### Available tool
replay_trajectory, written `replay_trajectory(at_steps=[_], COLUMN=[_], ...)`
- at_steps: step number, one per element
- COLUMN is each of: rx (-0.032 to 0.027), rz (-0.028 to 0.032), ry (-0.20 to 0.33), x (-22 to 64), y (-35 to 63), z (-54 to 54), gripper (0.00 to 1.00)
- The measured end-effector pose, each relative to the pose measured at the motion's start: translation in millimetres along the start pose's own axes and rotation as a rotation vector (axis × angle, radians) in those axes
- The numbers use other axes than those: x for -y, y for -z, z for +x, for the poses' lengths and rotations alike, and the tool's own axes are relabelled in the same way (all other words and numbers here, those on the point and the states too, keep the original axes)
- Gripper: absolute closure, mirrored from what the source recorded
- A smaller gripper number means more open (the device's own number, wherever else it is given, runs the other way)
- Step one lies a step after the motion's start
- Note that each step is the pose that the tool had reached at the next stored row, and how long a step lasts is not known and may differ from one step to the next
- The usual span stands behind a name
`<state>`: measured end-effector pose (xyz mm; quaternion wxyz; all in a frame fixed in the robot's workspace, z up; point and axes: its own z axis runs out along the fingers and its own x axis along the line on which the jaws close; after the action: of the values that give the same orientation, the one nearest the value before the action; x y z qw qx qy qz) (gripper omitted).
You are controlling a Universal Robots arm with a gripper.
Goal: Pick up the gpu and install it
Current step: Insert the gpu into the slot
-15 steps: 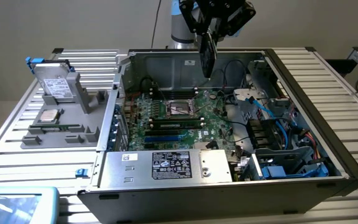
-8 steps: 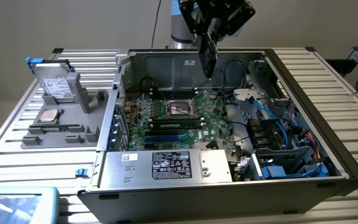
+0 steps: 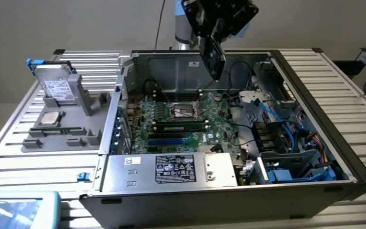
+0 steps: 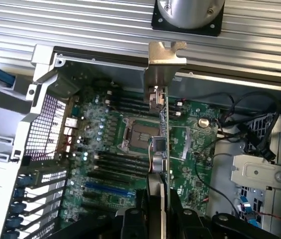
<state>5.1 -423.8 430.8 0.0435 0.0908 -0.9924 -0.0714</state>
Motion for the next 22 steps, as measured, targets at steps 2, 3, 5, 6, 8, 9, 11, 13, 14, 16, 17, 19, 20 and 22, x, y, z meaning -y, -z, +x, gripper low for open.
replay_trajectory(at_steps=[2,3,5,6,8,9,11,13,14,16,17,19,20,22], rx=[-0.0052,-0.0077,-0.0128,-0.0152,-0.0192,-0.0209,-0.024,-0.0267,-0.0282,-0.0314,-0.0322,-0.0335,-0.0343,-0.0377], rz=[0.0015,0.0021,0.0031,0.004,0.0034,0.0025,0.0003,-0.0021,-0.003,-0.0046,-0.0055,-0.0076,-0.0083,-0.0084], ry=[0.036,0.053,0.089,0.106,0.14,0.157,0.19,0.223,0.24,0.274,0.29,0.324,0.339,0.375], x=[0.0,0.0,0.0,0.0,0.0,0.0,-0.1,0.0,0.0,0.0,0.0,0.0,0.0,0.0], y=[0.0,0.0,0.0,0.0,0.0,0.1,0.0,-0.1,0.0,0.0,0.0,-0.1,-0.1,-0.1], z=[0.0,0.0,0.0,0.0,0.0,0.0,0.0,0.0,0.0,0.0,0.0,0.0,0.0,0.0], gripper=[0.72,0.72,0.72,0.72,0.72,0.72,0.72,0.72,0.72,0.72,0.72,0.72,0.72,0.72])
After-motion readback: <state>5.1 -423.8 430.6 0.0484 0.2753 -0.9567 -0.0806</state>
